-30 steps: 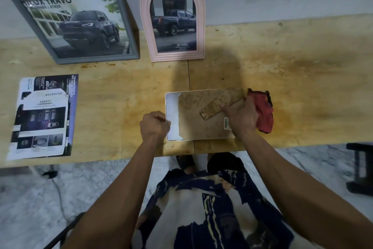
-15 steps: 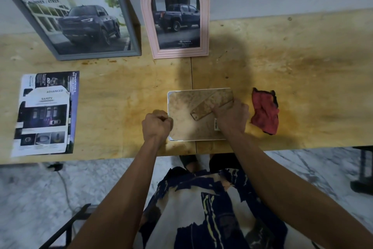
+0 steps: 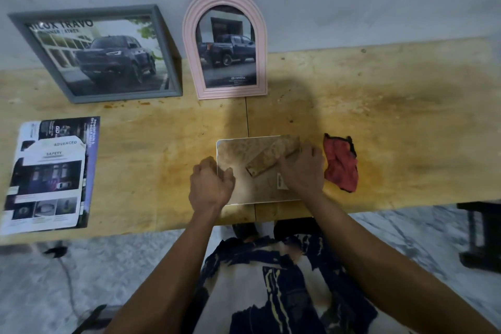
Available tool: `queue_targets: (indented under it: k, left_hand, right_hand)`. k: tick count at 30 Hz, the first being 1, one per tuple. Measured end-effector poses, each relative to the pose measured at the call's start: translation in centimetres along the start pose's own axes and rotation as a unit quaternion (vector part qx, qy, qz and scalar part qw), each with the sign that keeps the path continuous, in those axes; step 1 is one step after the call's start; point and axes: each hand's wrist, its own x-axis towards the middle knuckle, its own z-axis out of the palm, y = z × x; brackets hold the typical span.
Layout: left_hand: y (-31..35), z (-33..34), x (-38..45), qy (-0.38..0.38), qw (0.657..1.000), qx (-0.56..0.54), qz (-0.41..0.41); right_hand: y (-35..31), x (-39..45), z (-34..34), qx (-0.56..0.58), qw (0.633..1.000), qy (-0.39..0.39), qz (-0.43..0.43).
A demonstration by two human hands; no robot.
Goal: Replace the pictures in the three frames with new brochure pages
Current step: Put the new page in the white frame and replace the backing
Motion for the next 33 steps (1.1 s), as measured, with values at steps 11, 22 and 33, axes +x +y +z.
queue_targets:
  k: [11, 22, 33]
  left_hand:
    - [1.6, 1.3, 0.6, -0.13, 0.955, 0.205, 0.173]
    - [1.4, 0.1, 1.3, -0.168, 0.929, 0.273, 0.183]
    - [-0.4, -0.6, 2.7, -0.154, 0.943, 0.216, 0.2]
  right_hand:
    - [1.0, -0.4, 1.7, -0.199, 0.961, -0.078, -0.176]
    - [1.3, 0.4, 1.5, -0.227, 0.947, -0.131, -0.186]
    - [3.0, 2.2, -1.3, -0.259, 0.917, -0.211, -0.215]
